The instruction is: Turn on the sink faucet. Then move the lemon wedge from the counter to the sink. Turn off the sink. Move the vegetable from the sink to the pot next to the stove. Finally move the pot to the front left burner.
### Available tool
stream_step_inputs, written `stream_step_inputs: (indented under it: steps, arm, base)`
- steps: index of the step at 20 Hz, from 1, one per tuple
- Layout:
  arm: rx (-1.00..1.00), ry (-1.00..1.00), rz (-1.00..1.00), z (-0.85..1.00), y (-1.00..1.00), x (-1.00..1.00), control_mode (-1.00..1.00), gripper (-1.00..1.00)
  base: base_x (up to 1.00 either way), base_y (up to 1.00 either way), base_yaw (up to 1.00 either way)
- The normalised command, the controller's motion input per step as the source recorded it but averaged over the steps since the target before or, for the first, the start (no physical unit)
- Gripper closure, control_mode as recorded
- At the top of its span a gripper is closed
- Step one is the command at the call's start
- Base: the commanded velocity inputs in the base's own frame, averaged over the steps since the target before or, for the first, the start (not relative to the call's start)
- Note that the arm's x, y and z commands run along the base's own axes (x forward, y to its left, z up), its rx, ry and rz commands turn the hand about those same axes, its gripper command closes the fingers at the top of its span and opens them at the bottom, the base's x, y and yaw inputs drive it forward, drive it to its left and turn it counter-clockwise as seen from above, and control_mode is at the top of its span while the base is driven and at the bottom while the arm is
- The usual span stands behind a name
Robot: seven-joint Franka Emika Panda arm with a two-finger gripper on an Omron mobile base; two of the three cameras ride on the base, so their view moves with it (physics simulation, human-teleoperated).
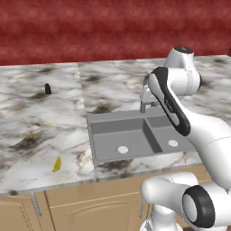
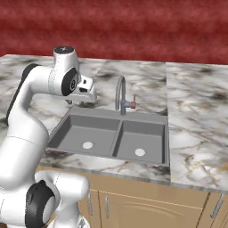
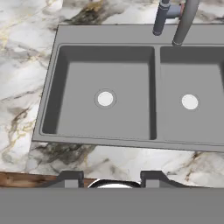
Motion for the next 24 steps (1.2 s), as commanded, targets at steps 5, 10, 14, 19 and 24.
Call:
stream_step_inputs:
  steps: [5,10,14,19,24]
  arm:
    - [0.0,-0.03,0.0,-0.01,-0.02,0.0,1.0,-1.0]
    - [0.0,0.0,0.0,0.0,0.0,0.0,1.0,-1.0]
    - [0.0,0.0,0.0,0.0,0.0,0.0,1.0,-1.0]
    - [0.0,0.0,0.0,0.0,0.0,0.0,1.0,-1.0]
    - [0.0,0.0,0.0,0.0,0.0,0.0,1.0,-1.0]
  base:
    - [0.0,-0.32,0.03]
    - [0.02,-0.65,0.03]
    - [0.14,-0.42,0.01]
    - [0.28,-0.16,0.0]
    - [0.25,0.0,-0.04]
